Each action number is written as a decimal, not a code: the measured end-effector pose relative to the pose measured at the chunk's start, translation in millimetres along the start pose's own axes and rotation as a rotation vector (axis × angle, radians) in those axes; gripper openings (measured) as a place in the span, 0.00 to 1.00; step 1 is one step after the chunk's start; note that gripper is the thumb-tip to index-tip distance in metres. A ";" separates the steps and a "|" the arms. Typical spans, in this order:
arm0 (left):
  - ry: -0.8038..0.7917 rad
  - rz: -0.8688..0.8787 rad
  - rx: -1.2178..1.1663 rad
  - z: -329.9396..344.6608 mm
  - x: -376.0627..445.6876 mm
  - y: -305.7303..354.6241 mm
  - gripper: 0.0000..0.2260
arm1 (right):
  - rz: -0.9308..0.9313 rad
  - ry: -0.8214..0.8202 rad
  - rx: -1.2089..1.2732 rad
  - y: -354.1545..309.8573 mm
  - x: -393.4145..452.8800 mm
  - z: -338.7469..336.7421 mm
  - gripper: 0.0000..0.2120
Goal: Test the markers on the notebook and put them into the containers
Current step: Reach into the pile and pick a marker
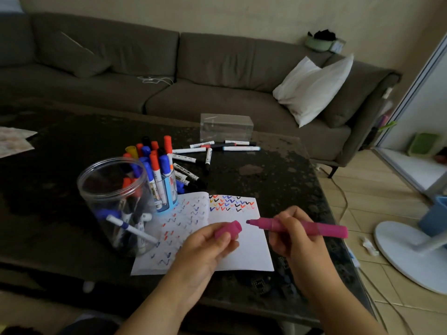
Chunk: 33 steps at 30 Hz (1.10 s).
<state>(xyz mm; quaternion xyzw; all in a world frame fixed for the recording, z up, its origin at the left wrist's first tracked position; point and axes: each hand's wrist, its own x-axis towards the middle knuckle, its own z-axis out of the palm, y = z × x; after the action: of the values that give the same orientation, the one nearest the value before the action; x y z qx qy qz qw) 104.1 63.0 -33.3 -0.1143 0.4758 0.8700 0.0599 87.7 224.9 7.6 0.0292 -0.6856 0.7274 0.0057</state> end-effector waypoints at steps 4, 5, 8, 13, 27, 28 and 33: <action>-0.009 0.036 0.103 -2.5 -21.7 4.2 0.16 | -0.001 -0.058 -0.012 -9.0 -17.4 2.1 0.11; -0.017 0.043 0.160 -3.4 -26.0 5.2 0.15 | -0.004 -0.070 -0.013 -10.0 -20.7 2.3 0.12; -0.082 0.101 0.391 -2.5 -38.2 10.8 0.11 | -0.032 -0.109 -0.058 -11.1 -27.3 3.0 0.12; -0.235 0.184 0.895 3.3 -55.5 21.0 0.05 | -0.032 -0.157 -0.166 -17.1 -36.1 1.3 0.12; -0.221 0.452 1.156 4.1 -72.4 26.3 0.08 | 0.106 -0.142 0.186 -11.5 -43.3 26.9 0.17; -0.203 0.453 1.162 2.6 -72.2 26.5 0.08 | 0.129 -0.155 0.168 -12.0 -42.9 28.2 0.16; -0.080 0.473 1.130 -12.0 -74.5 35.4 0.07 | 0.172 -0.217 0.134 -10.0 -45.8 35.4 0.19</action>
<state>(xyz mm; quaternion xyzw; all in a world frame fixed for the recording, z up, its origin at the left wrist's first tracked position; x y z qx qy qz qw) 170.3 34.2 8.4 0.0766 0.8734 0.4764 -0.0656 135.1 191.7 17.3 0.0490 -0.6320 0.7619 -0.1329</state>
